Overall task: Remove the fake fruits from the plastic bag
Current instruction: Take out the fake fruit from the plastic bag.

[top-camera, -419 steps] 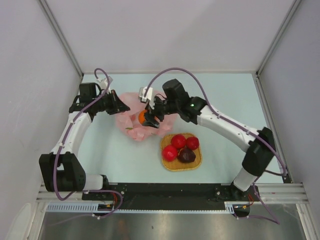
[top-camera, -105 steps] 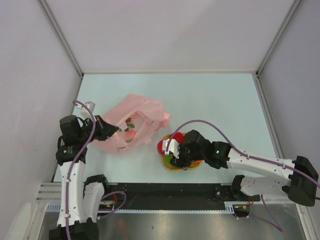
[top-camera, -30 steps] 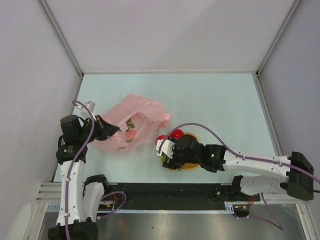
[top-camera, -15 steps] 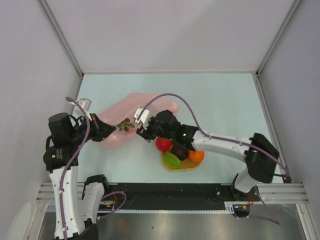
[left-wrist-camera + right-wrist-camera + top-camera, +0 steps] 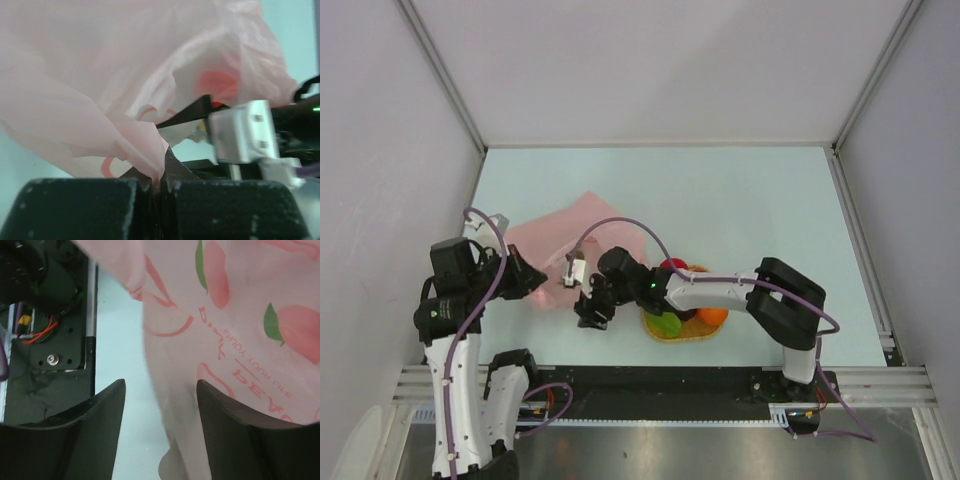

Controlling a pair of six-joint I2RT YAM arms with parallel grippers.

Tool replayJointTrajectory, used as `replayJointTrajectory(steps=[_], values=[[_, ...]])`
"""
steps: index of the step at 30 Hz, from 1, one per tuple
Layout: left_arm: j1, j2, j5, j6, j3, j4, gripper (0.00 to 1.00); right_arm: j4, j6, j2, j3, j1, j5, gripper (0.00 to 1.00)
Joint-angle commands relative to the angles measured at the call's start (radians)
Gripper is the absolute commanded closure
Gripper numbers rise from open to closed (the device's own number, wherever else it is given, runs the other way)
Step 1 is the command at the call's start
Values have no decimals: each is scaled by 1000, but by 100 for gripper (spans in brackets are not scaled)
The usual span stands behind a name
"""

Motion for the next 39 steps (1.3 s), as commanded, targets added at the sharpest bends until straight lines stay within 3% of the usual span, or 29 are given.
replayJointTrajectory(steps=[1, 4, 9, 13, 17, 23, 27, 34, 39], values=[[-12, -1, -223, 17, -14, -7, 100, -43, -45, -105, 13, -73, -191, 30], [-26, 4, -249, 27, -31, 10, 100, 1, 27, -147, 13, -131, -227, 28], [-38, 16, -197, 34, -40, 8, 100, 118, 213, -109, 42, -189, -167, 41], [-38, 21, -119, 36, -29, 13, 100, 92, 208, -29, 94, -169, -49, 52], [-40, 21, -10, 45, 20, 4, 100, 96, 251, 60, 146, -165, 89, 55], [-38, 19, 10, 57, 24, -15, 100, 102, 300, 175, 241, -171, 230, 39], [-40, 21, 29, 64, 12, -16, 100, 101, 317, 218, 272, -171, 298, 15], [-40, 22, 136, 86, 3, -28, 100, 142, 302, 307, 321, -166, 346, 13], [-38, 22, 191, 123, 11, -65, 100, 144, 310, 417, 443, -172, 341, 13]])
